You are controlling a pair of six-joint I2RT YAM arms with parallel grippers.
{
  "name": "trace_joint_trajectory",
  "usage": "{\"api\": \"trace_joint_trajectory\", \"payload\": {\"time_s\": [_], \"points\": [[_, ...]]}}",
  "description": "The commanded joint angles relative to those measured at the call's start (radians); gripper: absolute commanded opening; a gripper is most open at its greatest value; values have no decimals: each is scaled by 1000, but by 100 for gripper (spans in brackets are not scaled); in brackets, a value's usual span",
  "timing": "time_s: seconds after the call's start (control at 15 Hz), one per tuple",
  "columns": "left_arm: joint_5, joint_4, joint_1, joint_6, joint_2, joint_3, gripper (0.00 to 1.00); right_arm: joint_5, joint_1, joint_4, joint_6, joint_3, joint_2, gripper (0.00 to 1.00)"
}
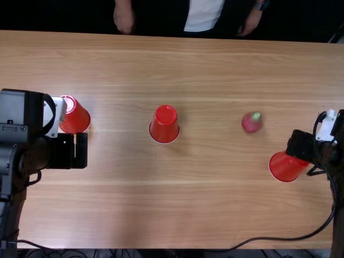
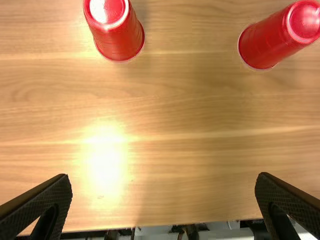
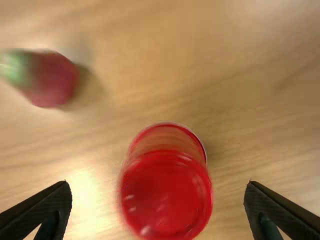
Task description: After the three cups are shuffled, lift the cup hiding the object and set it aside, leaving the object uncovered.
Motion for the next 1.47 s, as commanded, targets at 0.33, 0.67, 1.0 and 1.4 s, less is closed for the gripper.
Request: {"api": "trace_joint_trajectory", "payload": {"time_s": [0.33,0.67,1.0,1.4], "points": [[-4,1,0,-11,-107,-156,100,0,372,-23,121,142,-87,100],[-4,12,9,-9,-175,-256,100,0,448,-197,121,129,-89,100],[-4,15,17,-9,-265,-327,100,0,450,-197,121,39,-262,100],[0,154,37,-7,-575,-681,100,0,471,-109,133,-271,-659,100]]}}
